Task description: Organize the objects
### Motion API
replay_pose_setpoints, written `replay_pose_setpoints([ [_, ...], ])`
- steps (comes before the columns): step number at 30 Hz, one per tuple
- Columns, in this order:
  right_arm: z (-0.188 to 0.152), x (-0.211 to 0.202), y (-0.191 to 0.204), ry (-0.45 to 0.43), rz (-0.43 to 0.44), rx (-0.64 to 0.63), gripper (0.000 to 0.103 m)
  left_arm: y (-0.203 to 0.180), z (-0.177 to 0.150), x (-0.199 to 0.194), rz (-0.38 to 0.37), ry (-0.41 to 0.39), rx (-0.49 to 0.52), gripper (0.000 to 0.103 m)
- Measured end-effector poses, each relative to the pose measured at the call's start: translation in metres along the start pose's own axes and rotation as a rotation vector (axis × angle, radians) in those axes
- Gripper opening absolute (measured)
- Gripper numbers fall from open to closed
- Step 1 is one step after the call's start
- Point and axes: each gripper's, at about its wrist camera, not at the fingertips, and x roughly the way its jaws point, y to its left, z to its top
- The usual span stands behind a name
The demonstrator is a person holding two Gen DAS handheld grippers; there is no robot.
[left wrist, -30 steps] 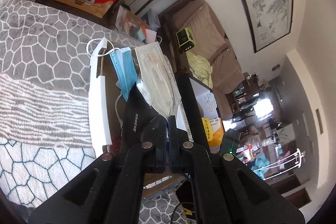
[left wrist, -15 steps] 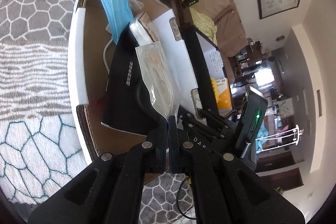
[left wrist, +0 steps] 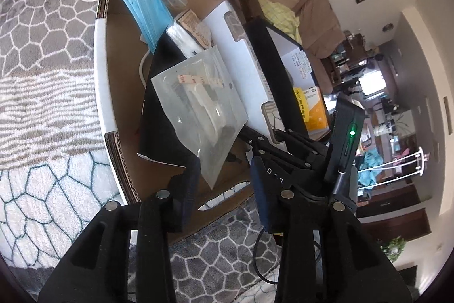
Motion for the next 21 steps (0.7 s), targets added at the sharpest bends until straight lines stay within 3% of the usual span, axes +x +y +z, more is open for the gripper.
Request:
replay_pose_setpoints([
  [9,0.0,0.0,0.0,0.0,-0.001,0.0,0.02,0.015,0.029,-0.054,0.072,-0.157,-0.026,0.039],
  [11,0.0,0.0,0.001,0.001,-0.002,-0.002,0.02,0.024,0.042,-0.059,0.103,-0.198,-0.049,0.045],
  [13,0.0,0.001,0.001,0.002,-0.002,-0.003,0.02,0.035,0.057,-0.061,0.13,-0.243,-0.081,0.061],
  [17,0.0,0.002,0.001,0.004,-0.001,-0.005,0.02,0.05,0.091,-0.045,0.125,-0.259,-0.161,0.062],
  [21,0.0,0.002,0.002,0.005,0.0,-0.004,0.02,0.051,0.114,-0.034,0.159,-0.294,-0.157,0.062],
])
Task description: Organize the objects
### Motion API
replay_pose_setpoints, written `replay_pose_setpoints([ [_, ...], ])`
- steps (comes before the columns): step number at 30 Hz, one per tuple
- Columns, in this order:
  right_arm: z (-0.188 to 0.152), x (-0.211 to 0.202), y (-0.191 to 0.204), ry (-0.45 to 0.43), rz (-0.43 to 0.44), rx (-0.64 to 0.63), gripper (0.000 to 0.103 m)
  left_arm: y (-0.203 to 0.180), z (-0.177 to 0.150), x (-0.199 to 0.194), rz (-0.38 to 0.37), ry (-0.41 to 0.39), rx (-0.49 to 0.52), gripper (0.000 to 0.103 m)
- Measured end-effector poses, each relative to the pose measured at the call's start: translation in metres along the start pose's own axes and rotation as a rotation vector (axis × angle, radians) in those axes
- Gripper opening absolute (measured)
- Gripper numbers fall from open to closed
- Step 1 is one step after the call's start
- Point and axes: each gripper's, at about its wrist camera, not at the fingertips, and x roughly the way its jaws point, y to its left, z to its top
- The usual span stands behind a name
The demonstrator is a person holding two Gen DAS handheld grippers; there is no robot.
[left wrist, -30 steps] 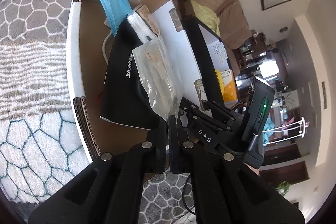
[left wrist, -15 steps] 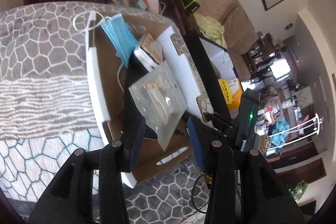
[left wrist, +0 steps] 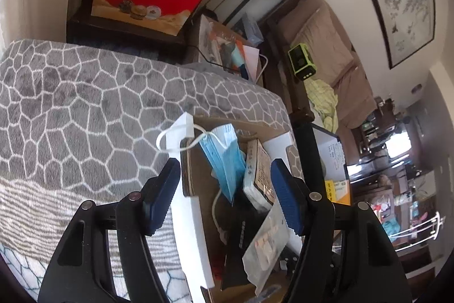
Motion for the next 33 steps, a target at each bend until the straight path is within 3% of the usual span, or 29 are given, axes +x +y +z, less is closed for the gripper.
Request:
replay_pose_setpoints([
  [3,0.0,0.0,0.0,0.0,-0.001,0.0,0.02,-0.012,0.006,0.007,0.004,-0.012,0.023,0.054],
  [7,0.0,0.0,0.0,0.0,0.001,0.002,0.02,-0.027,0.009,0.022,-0.027,0.02,0.045,0.034],
  [12,0.0,0.0,-0.001,-0.001,0.002,0.003,0.02,-0.04,0.011,0.048,0.02,0.076,0.061,0.025],
  [27,0.001,0.0,0.0,-0.001,0.003,0.005,0.021,-0.049,0.0,0.109,0.321,0.193,0.115,0.023],
  [30,0.001,0.0,0.0,-0.001,0.003,0.005,0.021,-0.055,-0.002,0.116,0.347,0.204,0.138,0.023],
  [33,0.001,0.0,0.0,-0.001,0.004,0.006,0.021,-0.059,-0.003,0.117,0.307,0.203,0.136,0.038],
])
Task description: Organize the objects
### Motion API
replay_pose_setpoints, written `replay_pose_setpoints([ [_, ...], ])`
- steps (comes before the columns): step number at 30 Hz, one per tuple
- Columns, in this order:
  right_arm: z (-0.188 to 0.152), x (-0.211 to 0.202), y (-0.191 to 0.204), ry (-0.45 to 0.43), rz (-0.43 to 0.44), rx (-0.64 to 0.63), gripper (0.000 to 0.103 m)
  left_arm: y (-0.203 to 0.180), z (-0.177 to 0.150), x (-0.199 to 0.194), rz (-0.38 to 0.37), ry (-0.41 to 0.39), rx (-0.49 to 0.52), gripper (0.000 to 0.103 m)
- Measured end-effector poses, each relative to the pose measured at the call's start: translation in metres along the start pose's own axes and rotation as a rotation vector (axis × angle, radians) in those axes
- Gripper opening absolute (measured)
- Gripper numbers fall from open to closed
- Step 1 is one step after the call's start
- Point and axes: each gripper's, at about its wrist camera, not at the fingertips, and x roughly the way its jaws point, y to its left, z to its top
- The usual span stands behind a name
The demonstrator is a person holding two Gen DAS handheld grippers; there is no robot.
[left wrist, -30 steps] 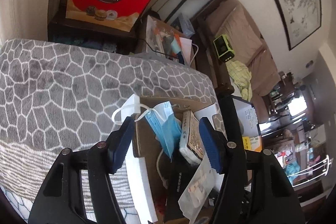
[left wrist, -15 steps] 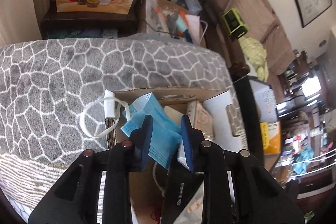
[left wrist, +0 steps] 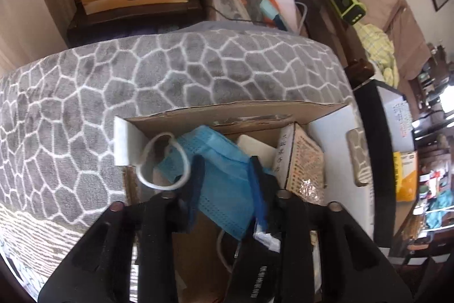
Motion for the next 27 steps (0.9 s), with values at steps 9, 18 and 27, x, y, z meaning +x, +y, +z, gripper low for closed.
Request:
replay_pose_setpoints([
  [9,0.0,0.0,0.0,0.0,-0.002,-0.007,0.021,0.002,-0.02,-0.066,-0.076,-0.149,0.072,0.063],
  [18,0.0,0.0,0.0,0.001,-0.002,-0.007,0.021,0.048,-0.041,-0.118,-0.07,-0.239,0.0,0.071],
  [27,0.0,0.0,0.001,0.0,-0.002,-0.006,0.021,0.065,-0.082,-0.108,-0.078,-0.205,-0.022,0.071],
])
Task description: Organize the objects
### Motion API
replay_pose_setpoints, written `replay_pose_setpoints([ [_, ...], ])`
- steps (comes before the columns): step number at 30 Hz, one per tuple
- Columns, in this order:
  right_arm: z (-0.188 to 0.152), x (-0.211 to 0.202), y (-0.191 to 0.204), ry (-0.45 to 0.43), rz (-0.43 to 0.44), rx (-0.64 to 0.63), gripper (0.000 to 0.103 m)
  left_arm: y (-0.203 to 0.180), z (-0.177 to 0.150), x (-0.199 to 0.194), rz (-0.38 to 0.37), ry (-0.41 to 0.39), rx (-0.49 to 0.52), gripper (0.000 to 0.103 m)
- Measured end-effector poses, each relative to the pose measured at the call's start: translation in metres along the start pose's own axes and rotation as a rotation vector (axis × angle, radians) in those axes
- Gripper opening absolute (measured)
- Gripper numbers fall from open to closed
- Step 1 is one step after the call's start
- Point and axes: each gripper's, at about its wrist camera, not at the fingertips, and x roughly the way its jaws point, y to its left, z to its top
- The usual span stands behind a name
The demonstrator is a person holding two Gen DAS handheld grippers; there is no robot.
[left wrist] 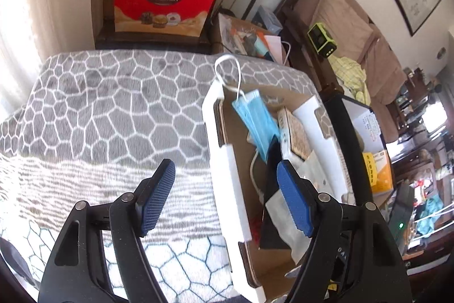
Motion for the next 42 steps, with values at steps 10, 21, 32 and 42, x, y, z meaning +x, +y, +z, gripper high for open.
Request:
replay_pose_setpoints([
  [10,0.0,-0.001,0.0,0.002,0.004,0.0,0.021,-0.015,-0.032,0.012,0.062,0.0,0.051,0.071],
  [21,0.022,-0.018,-0.011,-0.032,0.019,0.024,0.021,-0.021,-0.04,0.031,0.097,0.025,0.065,0.057],
  [32,0.04,-0.008,0.001,-0.013,-0.024,-0.035,0.012,-0.017,-0.035,0.043,0.066,0.053,0.058,0.021],
  [42,0.044,-0.002,0.035,-0.016,-0.018,-0.097,0.012,0.009,-0.031,0.026,0.122,0.014,0.022,0.016],
])
